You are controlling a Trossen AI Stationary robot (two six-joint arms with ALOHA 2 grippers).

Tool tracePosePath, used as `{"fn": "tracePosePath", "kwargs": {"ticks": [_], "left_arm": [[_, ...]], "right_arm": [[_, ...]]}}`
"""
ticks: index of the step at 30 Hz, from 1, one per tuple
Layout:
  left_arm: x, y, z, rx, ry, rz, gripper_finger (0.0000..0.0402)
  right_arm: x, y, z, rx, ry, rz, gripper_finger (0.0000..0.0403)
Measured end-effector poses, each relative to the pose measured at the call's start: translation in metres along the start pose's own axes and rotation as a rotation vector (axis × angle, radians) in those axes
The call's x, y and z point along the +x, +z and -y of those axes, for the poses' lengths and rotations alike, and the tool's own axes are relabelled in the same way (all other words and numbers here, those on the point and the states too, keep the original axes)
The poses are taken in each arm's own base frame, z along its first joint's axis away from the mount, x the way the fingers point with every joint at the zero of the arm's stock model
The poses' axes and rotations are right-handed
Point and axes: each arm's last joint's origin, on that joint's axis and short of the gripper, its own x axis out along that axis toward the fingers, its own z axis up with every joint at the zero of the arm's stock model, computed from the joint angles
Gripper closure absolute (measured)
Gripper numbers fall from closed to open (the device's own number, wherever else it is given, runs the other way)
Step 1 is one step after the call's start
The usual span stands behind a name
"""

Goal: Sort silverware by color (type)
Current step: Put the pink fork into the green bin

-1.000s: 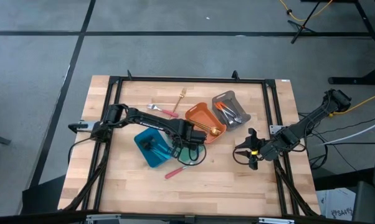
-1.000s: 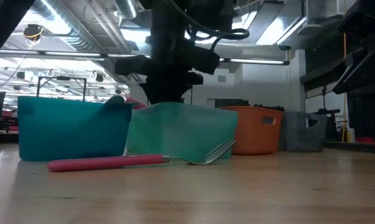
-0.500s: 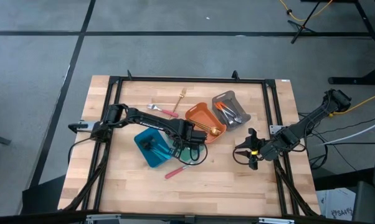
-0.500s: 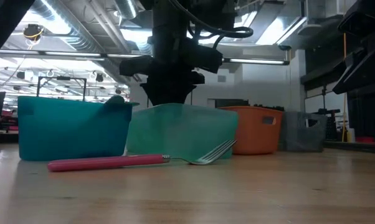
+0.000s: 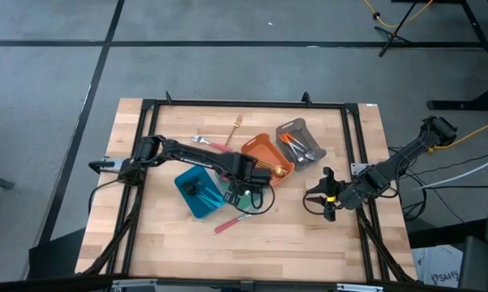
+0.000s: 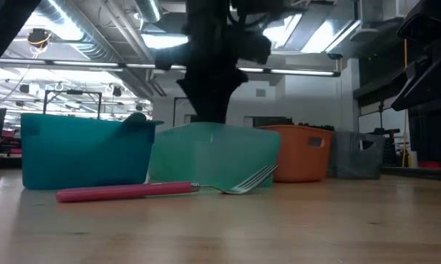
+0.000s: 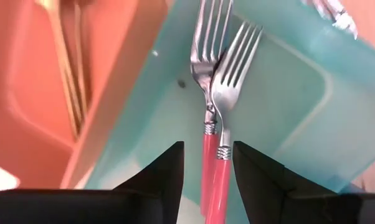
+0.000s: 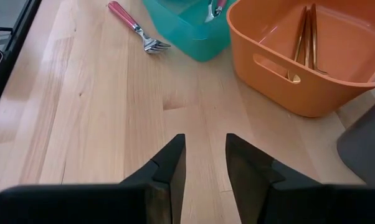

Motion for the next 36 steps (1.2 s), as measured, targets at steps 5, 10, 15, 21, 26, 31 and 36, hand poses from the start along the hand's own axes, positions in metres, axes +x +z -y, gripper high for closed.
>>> {"fn": "tracePosePath", "kwargs": {"ticks": [5, 10, 15, 21, 26, 31, 36], "left_arm": [[-0.019, 0.001, -0.010, -0.013, 0.002, 0.005, 0.0270], [-0.039, -0.003, -0.025, -0.039, 0.002, -0.009, 0.0270], [-0.054, -0.016, -0.051, -0.069, 0.001, -0.056, 0.0270], [-0.055, -0.042, -0.091, -0.171, -0.020, -0.123, 0.0270], [-0.051, -0.065, -0.121, -0.254, -0.054, -0.151, 0.0270], [-0.048, -0.087, -0.148, -0.289, -0.135, -0.129, 0.0270], [-0.044, -0.109, -0.171, -0.357, -0.152, -0.127, 0.0270]], "right_arm": [[0.000, 0.000, 0.000, 0.000, 0.000, 0.000, 0.0297], [0.000, 0.000, 0.000, 0.000, 0.000, 0.000, 0.0297], [0.000, 0.000, 0.000, 0.000, 0.000, 0.000, 0.0297], [0.000, 0.000, 0.000, 0.000, 0.000, 0.000, 0.0297], [0.000, 0.000, 0.000, 0.000, 0.000, 0.000, 0.0297], [0.000, 0.000, 0.000, 0.003, 0.000, 0.000, 0.0297], [0.000, 0.000, 0.000, 0.027, 0.000, 0.000, 0.0297]]}}
